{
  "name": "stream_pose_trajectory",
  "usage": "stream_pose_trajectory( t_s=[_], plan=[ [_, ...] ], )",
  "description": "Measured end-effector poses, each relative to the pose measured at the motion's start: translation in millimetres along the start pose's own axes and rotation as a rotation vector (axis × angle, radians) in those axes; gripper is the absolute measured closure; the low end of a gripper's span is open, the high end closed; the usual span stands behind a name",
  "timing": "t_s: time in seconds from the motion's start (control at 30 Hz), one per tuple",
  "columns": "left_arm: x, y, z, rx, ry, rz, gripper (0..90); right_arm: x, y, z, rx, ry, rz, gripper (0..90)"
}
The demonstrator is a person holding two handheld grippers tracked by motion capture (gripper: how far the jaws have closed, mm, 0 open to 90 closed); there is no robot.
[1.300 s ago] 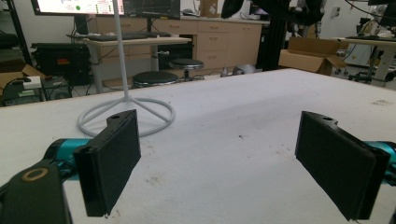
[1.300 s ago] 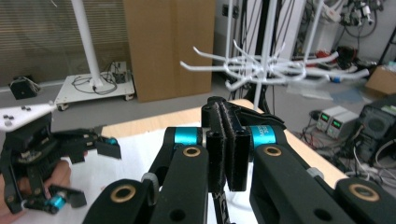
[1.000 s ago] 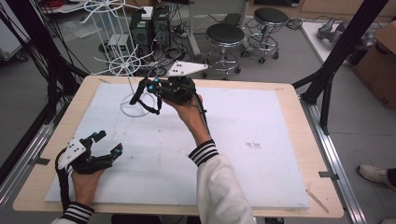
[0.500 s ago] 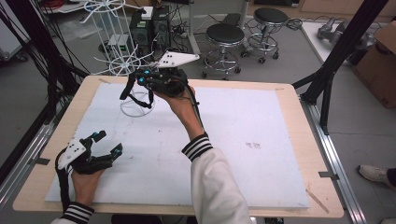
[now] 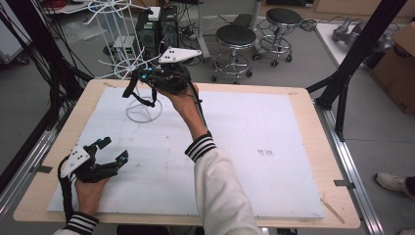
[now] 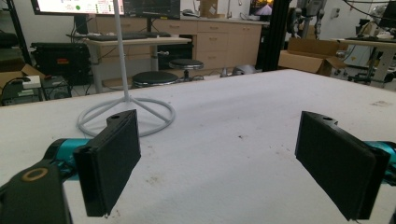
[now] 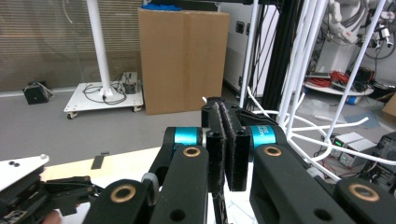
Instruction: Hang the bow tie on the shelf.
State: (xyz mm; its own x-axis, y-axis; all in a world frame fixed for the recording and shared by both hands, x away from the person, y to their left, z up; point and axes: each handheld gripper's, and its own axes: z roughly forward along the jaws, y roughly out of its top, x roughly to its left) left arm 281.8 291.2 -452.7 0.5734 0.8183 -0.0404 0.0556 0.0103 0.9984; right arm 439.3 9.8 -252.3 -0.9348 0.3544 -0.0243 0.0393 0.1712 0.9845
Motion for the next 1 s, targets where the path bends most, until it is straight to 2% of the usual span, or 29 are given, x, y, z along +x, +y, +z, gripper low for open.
stream_pose_trajectory(
  t_s=[0.63,1.0],
  plan=[
    [0.1,0.0,-0.2,0.004,-0.002,0.008,14.5,-27.2,-18.6,8.4,0.018,-0.070,0.063,88.6],
    [0.0,0.1,-0.3,0.005,-0.002,0.009,14.5,-30.9,-19.8,5.4,0.017,-0.080,0.069,88.5]
  ],
)
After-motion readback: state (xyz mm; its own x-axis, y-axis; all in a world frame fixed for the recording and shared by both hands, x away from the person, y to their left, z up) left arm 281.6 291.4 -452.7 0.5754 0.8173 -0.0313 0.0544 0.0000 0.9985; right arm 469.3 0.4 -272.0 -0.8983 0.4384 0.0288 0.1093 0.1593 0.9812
